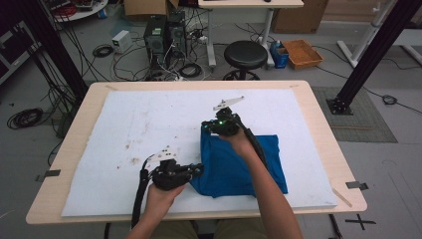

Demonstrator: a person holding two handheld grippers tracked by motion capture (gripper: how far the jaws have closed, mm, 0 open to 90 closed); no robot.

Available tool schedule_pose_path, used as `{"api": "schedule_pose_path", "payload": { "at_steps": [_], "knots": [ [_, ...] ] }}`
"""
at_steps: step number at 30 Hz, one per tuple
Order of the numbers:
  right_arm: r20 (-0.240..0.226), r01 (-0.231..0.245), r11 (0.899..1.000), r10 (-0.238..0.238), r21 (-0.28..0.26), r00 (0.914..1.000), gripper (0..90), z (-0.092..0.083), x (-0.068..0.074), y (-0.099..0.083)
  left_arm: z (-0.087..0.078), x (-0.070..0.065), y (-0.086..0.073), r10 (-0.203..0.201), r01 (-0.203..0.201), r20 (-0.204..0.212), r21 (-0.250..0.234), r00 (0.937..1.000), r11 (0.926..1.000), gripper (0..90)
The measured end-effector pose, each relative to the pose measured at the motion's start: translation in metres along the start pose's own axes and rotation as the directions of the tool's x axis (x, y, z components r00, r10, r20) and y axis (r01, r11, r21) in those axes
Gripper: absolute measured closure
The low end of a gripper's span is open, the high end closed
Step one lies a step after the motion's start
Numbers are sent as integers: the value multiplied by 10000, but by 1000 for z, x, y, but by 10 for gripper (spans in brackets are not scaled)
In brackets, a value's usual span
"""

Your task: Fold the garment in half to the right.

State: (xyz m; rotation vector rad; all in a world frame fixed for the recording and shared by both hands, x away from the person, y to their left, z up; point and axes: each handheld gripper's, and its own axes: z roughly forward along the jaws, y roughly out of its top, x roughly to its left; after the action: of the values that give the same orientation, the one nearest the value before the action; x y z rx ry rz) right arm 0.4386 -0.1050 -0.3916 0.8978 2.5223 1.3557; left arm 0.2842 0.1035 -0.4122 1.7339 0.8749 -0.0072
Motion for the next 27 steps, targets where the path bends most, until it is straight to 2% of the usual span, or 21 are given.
{"api": "schedule_pose_path", "payload": {
  "at_steps": [5,7,8,9,13,14,15,17,18,21,22,23,24,25,26,27],
  "knots": [
    [365,-237,9993,248,-300,9990,875,-24,-15,-12,27,-12,16,123,-137,476,302,9988,9994,864],
    [531,-406,9984,427,-404,9977,875,-34,-21,-19,38,-15,20,45,-71,693,378,9976,9993,864],
    [531,-406,9984,427,-404,9977,875,-34,-21,-19,38,-15,20,45,-71,693,378,9976,9993,864],
    [684,-520,9973,555,-514,9961,875,-44,-29,-26,49,-18,23,-15,-26,860,473,9963,9989,865],
    [1064,-853,9945,915,-614,9901,875,-63,-41,-40,70,-25,28,-24,-68,1136,806,9935,9967,864],
    [1064,-853,9945,915,-614,9901,875,-63,-41,-40,70,-25,28,-24,-68,1136,806,9935,9967,864],
    [1286,-944,9937,1015,-600,9865,875,-71,-47,-48,81,-28,30,-72,-43,1210,944,9926,9955,864],
    [1423,-995,9934,1066,-563,9841,875,-74,-49,-51,86,-29,31,-96,-28,1262,982,9920,9952,864],
    [1679,-1196,9915,1266,-514,9776,875,-80,-54,-58,97,-31,33,-148,2,1326,1100,9911,9939,864],
    [2025,-1504,9875,1569,-475,9666,875,-89,-62,-68,112,-34,35,-184,-2,1387,1330,9902,9911,864],
    [2025,-1504,9875,1569,-475,9666,875,-89,-62,-68,112,-34,35,-184,-2,1387,1330,9902,9911,864],
    [2312,-1639,9854,1702,-460,9579,875,-95,-67,-73,122,-35,37,-214,1,1427,1475,9895,9891,864],
    [2312,-1639,9854,1702,-460,9579,875,-95,-67,-73,122,-35,37,-214,1,1427,1475,9895,9891,864],
    [2521,-1712,9839,1785,-506,9511,875,-99,-70,-78,128,-37,38,-252,29,1435,1530,9893,9882,864],
    [2521,-1712,9839,1785,-506,9511,875,-99,-70,-78,131,-38,39,-273,43,1454,1563,9890,9877,864],
    [2609,-1789,9826,1859,-507,9473,875,-101,-71,-79,137,-40,40,-282,36,1496,1628,9883,9867,864]
  ]
}}
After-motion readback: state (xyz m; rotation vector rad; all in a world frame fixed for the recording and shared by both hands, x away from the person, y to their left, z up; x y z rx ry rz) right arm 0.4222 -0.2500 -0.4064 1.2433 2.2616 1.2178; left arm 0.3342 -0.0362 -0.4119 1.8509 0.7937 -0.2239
